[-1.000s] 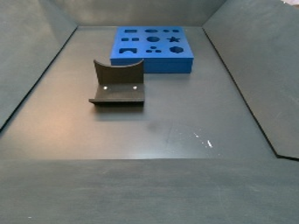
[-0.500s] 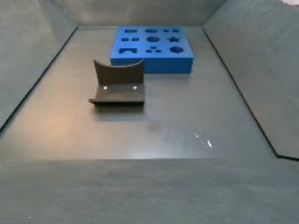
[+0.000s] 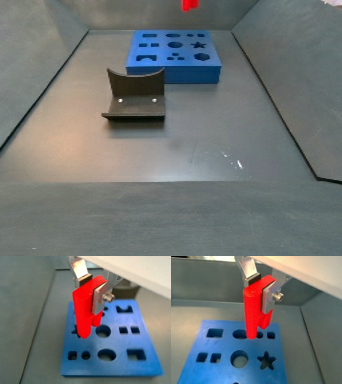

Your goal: Insert the square-circle object.

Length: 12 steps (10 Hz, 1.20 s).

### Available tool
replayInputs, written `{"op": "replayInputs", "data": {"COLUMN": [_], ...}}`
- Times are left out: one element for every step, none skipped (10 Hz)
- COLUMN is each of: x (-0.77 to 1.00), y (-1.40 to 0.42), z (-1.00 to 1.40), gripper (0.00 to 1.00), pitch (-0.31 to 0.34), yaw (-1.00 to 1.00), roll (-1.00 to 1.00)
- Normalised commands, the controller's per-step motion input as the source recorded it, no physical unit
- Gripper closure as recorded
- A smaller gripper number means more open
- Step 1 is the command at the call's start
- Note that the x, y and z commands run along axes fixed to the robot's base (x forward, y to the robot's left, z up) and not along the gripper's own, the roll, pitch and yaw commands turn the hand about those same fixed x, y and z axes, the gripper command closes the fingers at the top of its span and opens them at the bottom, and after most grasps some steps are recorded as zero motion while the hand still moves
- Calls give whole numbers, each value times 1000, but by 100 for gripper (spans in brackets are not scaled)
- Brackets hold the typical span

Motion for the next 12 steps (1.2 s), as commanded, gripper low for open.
{"op": "replayInputs", "data": {"x": [0,0,0,0,0,0,-100,-374,-491,-517,-531,-377], "y": [0,0,0,0,0,0,-83,-211,-240,-249,-246,-146], "z": [-526,-451,-229,-134,-126,-160,-186,-197,-286,-263,-280,-323], "gripper": [100,100,100,100,100,100,100,100,100,100,100,100], "pitch": [0,0,0,-19,-23,-31,-51,-73,-101,-93,-100,-113], "yaw": [-1000,-1000,-1000,-1000,-1000,-1000,-900,-640,-543,-514,-503,-671], "roll": [0,0,0,0,0,0,-9,-11,-40,-30,-41,-57]}}
